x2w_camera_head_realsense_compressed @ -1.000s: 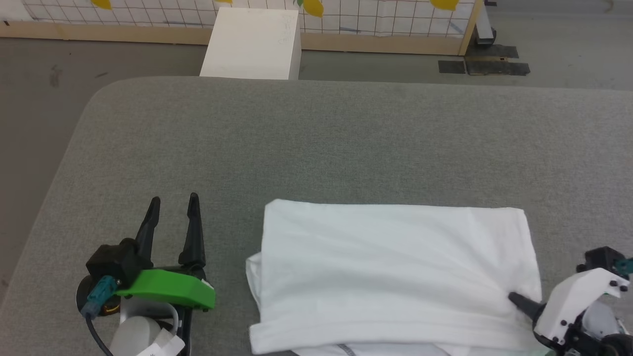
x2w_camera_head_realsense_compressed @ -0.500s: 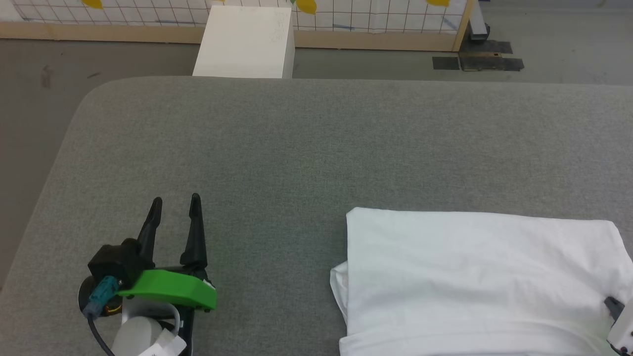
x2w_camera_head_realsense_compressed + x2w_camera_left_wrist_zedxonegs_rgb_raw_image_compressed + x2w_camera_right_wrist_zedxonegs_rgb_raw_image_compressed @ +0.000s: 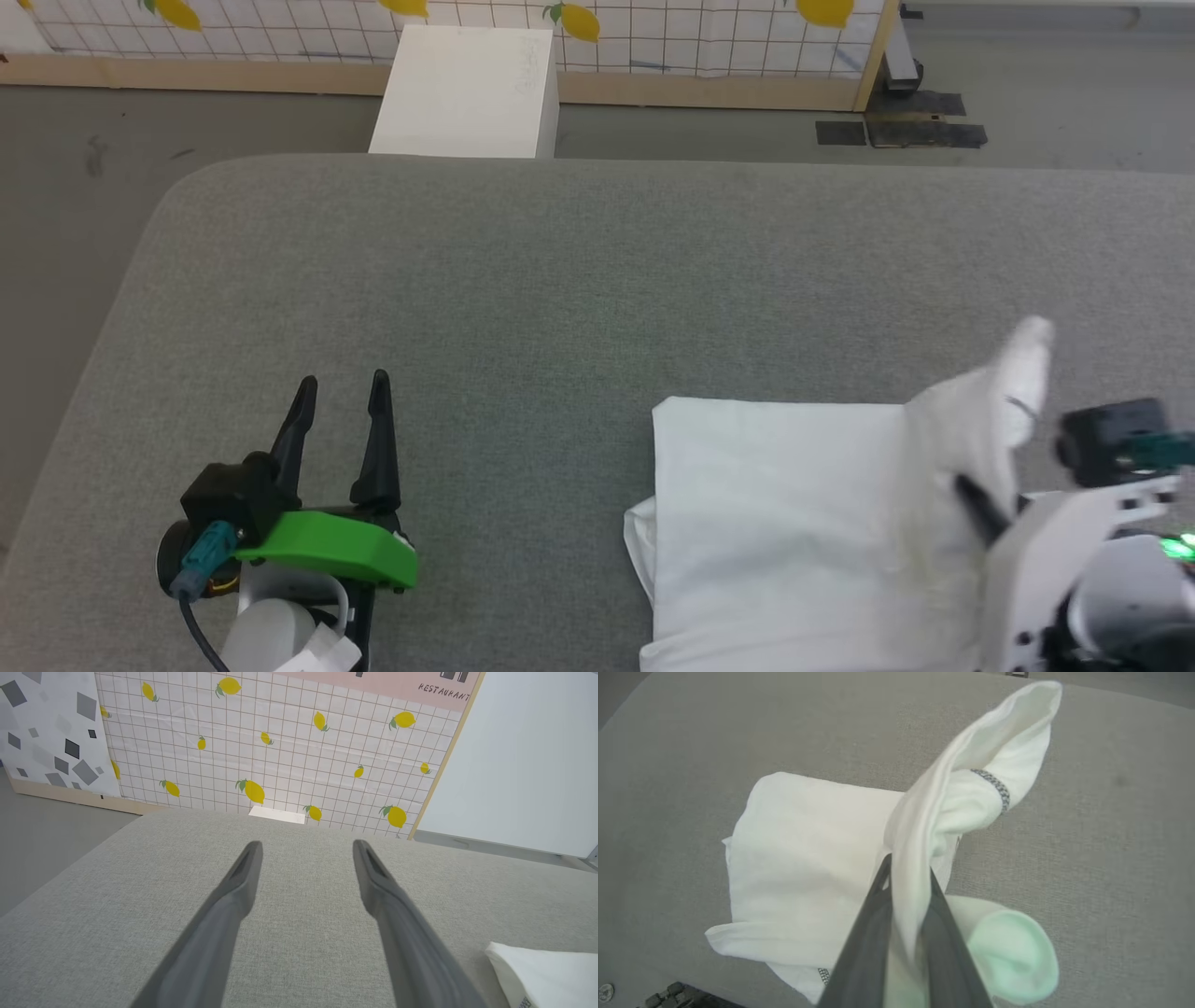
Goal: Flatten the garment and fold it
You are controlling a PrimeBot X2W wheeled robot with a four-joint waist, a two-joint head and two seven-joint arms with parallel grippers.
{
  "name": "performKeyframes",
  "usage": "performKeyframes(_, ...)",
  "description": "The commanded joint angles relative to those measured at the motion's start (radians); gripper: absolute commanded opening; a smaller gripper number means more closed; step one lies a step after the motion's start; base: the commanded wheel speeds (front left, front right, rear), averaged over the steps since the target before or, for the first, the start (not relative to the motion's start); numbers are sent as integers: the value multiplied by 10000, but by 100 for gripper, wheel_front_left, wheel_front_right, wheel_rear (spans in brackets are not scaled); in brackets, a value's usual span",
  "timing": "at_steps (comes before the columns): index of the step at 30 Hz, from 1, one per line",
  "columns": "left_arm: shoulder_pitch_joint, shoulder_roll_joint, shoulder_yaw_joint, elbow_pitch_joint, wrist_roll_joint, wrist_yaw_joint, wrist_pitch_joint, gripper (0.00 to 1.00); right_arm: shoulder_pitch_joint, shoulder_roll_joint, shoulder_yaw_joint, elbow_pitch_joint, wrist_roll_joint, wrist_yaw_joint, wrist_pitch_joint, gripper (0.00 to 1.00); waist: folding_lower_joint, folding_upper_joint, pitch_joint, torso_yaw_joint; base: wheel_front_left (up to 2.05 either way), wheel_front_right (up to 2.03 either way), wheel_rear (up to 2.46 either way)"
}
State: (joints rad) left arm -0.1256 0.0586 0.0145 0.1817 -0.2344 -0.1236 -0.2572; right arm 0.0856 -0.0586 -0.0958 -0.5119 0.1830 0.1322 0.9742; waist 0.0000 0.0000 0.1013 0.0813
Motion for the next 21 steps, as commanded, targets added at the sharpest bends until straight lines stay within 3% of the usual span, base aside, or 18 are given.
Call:
performKeyframes(1, -144, -45, -25, 10, 39, -66, -45, 100, -123, -141, 571, -158, -129, -15, 138, 0, 0, 0, 27, 33, 0, 0, 0)
performKeyframes(6, -234, -48, -126, 17, 4, -68, -45, 100, -861, -446, 2275, 408, -234, -15, 375, 0, 0, 0, 170, 191, 0, 0, 0)
performKeyframes(11, -369, -52, -308, 29, -82, -69, -45, 100, -1725, -462, 3441, 1885, -93, -15, 280, 0, 0, 0, 381, 463, 0, 0, 0)
performKeyframes(21, -567, -36, -324, -11, -146, -70, -45, 100, -2701, -343, 4788, 4504, 358, -15, -158, 0, 0, 0, 752, 801, 0, 0, 0)
